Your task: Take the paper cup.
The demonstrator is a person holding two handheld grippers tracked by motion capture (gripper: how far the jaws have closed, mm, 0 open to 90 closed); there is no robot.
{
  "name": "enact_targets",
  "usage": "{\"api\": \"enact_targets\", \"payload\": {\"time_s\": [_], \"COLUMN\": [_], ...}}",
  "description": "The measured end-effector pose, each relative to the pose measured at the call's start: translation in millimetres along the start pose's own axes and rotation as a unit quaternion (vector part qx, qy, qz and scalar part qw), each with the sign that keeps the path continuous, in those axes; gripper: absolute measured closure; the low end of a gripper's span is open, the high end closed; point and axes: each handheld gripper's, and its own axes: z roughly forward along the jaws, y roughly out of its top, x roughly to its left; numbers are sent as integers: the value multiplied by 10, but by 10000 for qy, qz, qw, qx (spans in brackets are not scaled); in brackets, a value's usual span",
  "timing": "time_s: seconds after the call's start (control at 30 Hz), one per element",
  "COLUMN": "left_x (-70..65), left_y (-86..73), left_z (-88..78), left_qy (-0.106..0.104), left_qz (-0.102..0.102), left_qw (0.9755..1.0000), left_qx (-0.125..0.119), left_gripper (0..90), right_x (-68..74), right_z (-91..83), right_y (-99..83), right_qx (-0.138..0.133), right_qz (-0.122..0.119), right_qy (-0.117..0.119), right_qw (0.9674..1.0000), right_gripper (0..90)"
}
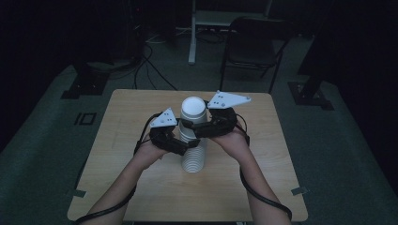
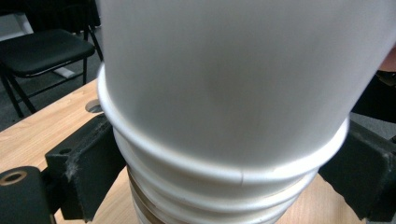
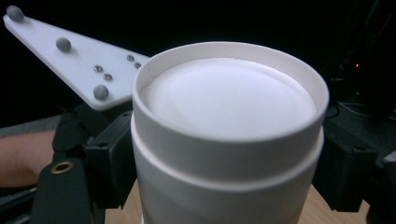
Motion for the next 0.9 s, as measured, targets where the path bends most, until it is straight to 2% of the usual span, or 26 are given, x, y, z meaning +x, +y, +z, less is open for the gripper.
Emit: {"api": "enact_targets", "payload": {"time_s": [0.1, 0.37, 0.53, 0.73, 0.9], "left_x": [-1, 4, 2, 2, 4], "left_y": [2, 3, 1, 3, 4], "left_z": [-4, -5, -4, -4, -5], "left_qy": [6, -9, -4, -4, -9], "left_qz": [14, 23, 20, 21, 16], "left_qw": [10000, 10000, 10000, 10000, 10000], "left_qx": [21, 27, 21, 29, 37], "left_gripper": [68, 68, 67, 67, 67], "right_x": [-4, 38, 23, 21, 17], "right_z": [-51, -118, -195, -310, -413], "right_y": [67, 266, 372, 465, 498], "right_qx": [-126, -254, -441, -584, -696], "right_qz": [48, -96, -42, -79, -104], "right_qy": [42, -8, 36, -33, 0], "right_qw": [9999, 9996, 9990, 9983, 9975], "right_gripper": [203, 204, 204, 204, 204]}}
